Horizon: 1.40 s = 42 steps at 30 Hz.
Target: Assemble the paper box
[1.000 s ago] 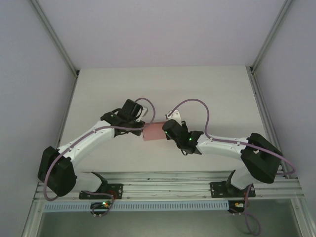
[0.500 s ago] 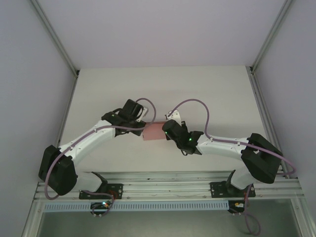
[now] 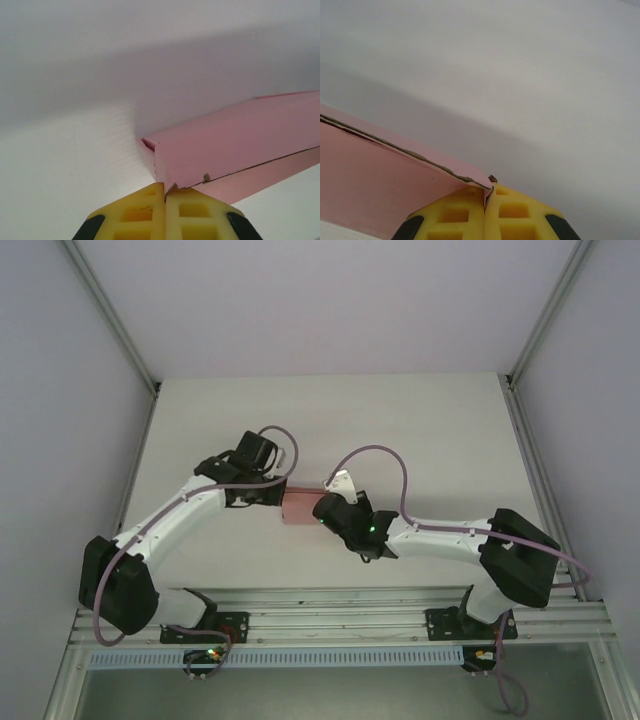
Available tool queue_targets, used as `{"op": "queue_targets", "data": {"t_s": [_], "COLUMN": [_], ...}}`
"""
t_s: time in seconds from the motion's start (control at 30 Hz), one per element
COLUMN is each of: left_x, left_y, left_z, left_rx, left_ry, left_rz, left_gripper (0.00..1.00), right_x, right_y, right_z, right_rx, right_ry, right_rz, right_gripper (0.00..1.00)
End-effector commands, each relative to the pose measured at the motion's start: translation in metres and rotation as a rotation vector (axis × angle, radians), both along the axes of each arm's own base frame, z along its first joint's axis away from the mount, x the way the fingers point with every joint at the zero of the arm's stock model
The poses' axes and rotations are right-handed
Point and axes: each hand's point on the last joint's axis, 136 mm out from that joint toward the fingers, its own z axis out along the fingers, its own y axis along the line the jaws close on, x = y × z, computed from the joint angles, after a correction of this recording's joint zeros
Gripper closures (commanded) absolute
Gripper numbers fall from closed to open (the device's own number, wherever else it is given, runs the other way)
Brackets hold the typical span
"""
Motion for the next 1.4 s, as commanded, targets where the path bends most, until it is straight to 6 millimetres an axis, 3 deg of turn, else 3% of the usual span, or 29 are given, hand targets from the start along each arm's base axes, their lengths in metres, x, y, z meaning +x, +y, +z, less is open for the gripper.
{"op": "queue_targets", "data": {"t_s": [0.0,0.2,0.57,0.9,1.07,1.37], "left_x": [-0.003,-0.001,0.015,0.020,0.021,0.027], "left_y": [-0.006,-0.021,-0.016,-0.015,-0.005,-0.017], "left_z": [0.010,0.010,0.026,0.022,0.018,0.013], "left_rx": [-0.103,-0.305,-0.338,-0.391,-0.335,-0.439], "left_ry": [0.102,0.280,0.326,0.428,0.417,0.523], "left_rz": [0.080,0.127,0.151,0.177,0.188,0.216], "left_gripper": [1.00,1.00,1.00,1.00,1.00,1.00], "right_x": [-0.006,-0.008,-0.009,-0.010,-0.010,-0.011], "right_y": [-0.019,-0.020,-0.018,-0.020,-0.023,-0.022], "right_z": [-0.017,-0.018,-0.021,-0.032,-0.032,-0.042], "right_rx": [-0.147,-0.156,-0.143,-0.168,-0.170,-0.169], "right_ry": [0.021,0.015,0.016,0.039,0.045,0.072], "right_rz": [-0.029,-0.023,-0.015,-0.020,-0.025,-0.014], "right_gripper": [1.00,1.00,1.00,1.00,1.00,1.00]}}
